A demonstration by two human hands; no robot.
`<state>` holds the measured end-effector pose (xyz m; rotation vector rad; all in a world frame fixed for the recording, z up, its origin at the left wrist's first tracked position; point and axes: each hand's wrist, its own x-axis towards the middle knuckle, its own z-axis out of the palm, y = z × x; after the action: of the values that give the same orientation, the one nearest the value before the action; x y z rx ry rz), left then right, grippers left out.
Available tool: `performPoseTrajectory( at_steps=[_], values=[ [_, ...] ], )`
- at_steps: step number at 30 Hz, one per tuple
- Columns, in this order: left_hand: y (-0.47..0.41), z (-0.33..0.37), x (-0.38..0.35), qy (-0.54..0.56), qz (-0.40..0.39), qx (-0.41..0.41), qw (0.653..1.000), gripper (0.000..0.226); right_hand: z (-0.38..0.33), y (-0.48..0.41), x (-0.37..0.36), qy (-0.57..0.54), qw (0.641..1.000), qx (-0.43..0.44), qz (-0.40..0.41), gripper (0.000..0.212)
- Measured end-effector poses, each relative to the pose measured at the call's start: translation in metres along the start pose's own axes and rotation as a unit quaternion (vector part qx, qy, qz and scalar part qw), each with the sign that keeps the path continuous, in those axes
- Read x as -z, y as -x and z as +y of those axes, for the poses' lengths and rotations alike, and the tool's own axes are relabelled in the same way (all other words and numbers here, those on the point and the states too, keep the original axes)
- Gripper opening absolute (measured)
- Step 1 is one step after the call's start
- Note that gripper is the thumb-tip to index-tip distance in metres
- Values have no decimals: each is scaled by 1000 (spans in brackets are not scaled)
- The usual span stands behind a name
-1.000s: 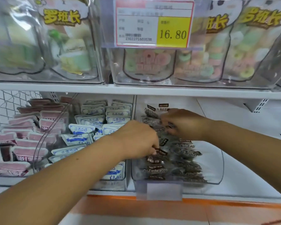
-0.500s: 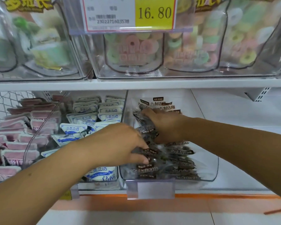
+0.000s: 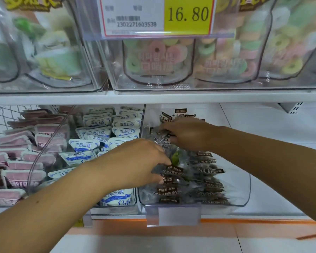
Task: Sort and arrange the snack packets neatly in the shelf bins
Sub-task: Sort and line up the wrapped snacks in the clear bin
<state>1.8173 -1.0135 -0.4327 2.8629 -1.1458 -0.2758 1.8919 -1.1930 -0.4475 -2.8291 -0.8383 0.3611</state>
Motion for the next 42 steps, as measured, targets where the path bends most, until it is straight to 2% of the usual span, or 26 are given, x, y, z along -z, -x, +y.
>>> performPoseTrajectory(
  at_steps=[4,5,7,9,12,14,18,20,22,27,28,30,33,35,38,40,42],
  values=[
    [-2,3,9,60,30,25,997,51,12,12,4,-157,986,-47,-7,58],
    [-5,0,12,70,59,35,995,51,13,14,4,-179,982,-58,-2,54],
    [-13,-10,17,52,140,53,987,55,14,13,4,-168,985,-47,17,34],
    [-23,-18,21,11,170,61,983,67,14,12,4,-173,983,-46,41,24],
    [-39,-20,23,-30,123,80,989,89,13,17,7,-186,980,-58,48,31],
    [-50,-21,25,-32,78,103,991,94,10,24,9,-182,982,-47,32,33],
    [-61,-26,26,-6,30,97,995,63,1,42,13,-163,986,-39,5,33],
    [-64,-27,27,-24,20,110,993,57,-2,49,13,-136,986,-64,74,34],
    [-67,-26,27,-44,12,109,993,56,-3,55,13,-153,969,-105,161,29],
    [-74,-24,31,-25,27,72,997,76,5,58,14,-60,970,-102,210,16],
    [-75,-24,32,-28,22,65,997,76,6,57,16,-53,973,-101,203,13],
    [-78,-25,29,-39,-11,56,998,73,6,54,16,-90,985,-90,116,6],
    [-81,-25,19,-59,-72,58,994,85,7,48,4,-116,991,-57,-15,21],
    [-85,-26,16,-60,-78,71,993,88,9,46,1,-102,993,-48,-38,25],
    [-89,-32,18,-51,-52,78,994,63,13,49,2,-87,995,-36,-45,24],
    [-91,-38,18,-2,-28,83,996,51,11,52,0,-65,996,-19,-64,24],
    [-91,-46,17,69,-13,96,993,50,10,49,-3,-44,996,8,-78,27]
  ],
)
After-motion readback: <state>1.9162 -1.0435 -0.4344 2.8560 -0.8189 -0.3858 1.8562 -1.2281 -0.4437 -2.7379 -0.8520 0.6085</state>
